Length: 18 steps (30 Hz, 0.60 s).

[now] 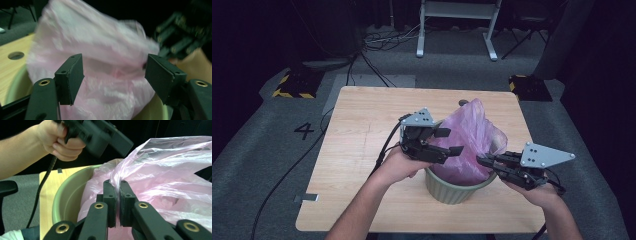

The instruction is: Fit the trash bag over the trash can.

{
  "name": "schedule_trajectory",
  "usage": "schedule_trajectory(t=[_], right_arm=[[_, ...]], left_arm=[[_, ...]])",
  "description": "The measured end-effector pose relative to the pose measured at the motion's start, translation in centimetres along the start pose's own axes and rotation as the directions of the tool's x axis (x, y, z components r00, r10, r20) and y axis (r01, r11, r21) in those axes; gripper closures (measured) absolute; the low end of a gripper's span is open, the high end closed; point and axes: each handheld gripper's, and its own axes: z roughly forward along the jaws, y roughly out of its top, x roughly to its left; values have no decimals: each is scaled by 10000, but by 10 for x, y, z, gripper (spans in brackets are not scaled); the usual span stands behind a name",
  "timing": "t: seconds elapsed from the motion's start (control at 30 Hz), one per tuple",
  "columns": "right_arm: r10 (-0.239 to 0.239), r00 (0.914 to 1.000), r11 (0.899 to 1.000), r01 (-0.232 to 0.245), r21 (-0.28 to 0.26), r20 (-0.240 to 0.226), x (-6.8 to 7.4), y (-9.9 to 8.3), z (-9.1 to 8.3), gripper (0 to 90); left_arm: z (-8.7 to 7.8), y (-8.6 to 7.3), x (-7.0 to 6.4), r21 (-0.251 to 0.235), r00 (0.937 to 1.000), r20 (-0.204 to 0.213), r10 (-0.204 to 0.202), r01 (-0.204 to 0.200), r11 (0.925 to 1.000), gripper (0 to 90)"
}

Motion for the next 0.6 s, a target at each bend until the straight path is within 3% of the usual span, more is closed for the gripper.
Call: schedule_trajectory(t=[0.1,0.13,0.2,0.23,0.3,0.4,0.5,0.6], right_arm=[[43,9999,9999,-45,-117,-115,2,-1,3,862],[12,9999,10000,-13,-85,-101,3,0,5,861],[-124,9998,9999,124,39,-131,5,0,9,861],[-150,9998,9998,151,97,-151,6,1,10,859],[-194,9996,9997,196,123,-205,7,1,13,858],[-222,9994,9997,225,109,-248,8,2,15,856],[-206,9993,9998,207,46,-302,8,2,16,853],[-224,9992,9997,227,91,-330,8,1,16,851]], left_arm=[[-1,3,2,-137,9996,-21,-287,287,9995,312],[3,6,4,-270,9974,138,-711,714,9971,312],[5,7,3,-314,9963,133,-846,850,9959,313],[9,9,3,-389,9935,263,-1108,1118,9930,315],[11,10,3,-354,9934,264,-1115,1124,9930,316],[19,12,0,-23,9967,66,-815,815,9967,343],[24,12,-2,167,9976,305,-622,617,9980,451],[25,12,-3,190,9976,271,-644,639,9978,599]])
